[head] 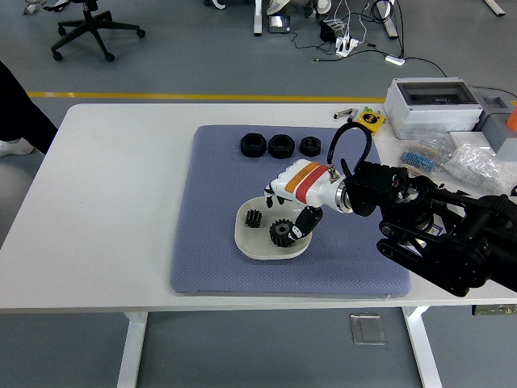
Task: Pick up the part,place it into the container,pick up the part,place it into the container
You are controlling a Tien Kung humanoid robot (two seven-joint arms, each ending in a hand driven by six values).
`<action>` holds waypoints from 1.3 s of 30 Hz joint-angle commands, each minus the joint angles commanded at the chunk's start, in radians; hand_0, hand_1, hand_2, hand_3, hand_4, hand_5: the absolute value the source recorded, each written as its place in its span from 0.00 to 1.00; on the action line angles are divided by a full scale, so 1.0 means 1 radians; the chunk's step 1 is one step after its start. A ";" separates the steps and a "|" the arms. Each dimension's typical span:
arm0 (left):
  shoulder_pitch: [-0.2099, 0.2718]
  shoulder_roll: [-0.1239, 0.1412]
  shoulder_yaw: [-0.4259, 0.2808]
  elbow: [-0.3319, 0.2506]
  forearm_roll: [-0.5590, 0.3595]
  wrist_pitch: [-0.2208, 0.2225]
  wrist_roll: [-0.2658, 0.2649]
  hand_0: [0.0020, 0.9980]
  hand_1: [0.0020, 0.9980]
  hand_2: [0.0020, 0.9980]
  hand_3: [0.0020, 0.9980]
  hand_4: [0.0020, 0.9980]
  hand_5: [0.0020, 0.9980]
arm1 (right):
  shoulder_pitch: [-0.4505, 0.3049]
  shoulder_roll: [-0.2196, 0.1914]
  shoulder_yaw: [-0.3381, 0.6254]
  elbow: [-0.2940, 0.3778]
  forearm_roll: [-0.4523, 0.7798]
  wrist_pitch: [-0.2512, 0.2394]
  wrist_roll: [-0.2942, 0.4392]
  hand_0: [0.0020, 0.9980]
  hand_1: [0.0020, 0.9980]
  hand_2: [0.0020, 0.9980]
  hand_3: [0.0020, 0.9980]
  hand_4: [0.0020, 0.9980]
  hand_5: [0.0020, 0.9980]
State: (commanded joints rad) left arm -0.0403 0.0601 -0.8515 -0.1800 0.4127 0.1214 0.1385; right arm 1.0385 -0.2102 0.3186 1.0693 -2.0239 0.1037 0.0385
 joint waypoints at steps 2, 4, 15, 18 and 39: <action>0.002 0.001 -0.002 0.000 0.004 0.000 0.001 0.98 0.95 0.93 0.66 0.63 0.70 | -0.002 -0.005 0.008 0.006 0.002 -0.012 0.002 0.36 0.54 0.85 0.99 1.00 0.50; 0.004 0.001 -0.005 0.000 0.009 0.000 0.002 0.98 0.95 0.93 0.66 0.63 0.70 | -0.005 -0.012 0.021 0.012 0.012 -0.022 0.002 0.36 0.54 0.85 0.99 1.00 0.50; 0.006 -0.004 -0.032 0.000 0.032 -0.002 0.002 0.98 0.95 0.93 0.67 0.63 0.70 | -0.096 -0.122 0.236 0.109 0.250 -0.095 0.010 0.37 0.55 0.80 0.91 1.00 0.54; 0.003 -0.011 -0.091 0.000 0.076 -0.001 0.002 0.98 0.95 0.93 0.66 0.64 0.70 | -0.142 -0.169 0.277 0.153 0.374 -0.156 0.048 0.61 0.73 0.88 0.87 1.00 0.63; -0.032 -0.050 -0.382 0.000 0.335 -0.040 0.024 0.98 0.96 0.94 0.67 0.63 0.70 | -0.471 -0.404 0.656 0.422 1.256 -0.242 0.045 0.82 0.84 0.92 0.92 1.00 0.84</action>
State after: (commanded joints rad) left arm -0.0725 0.0104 -1.2332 -0.1800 0.7475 0.0815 0.1623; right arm 0.5676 -0.6141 0.9748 1.4915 -0.7674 -0.1384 0.0833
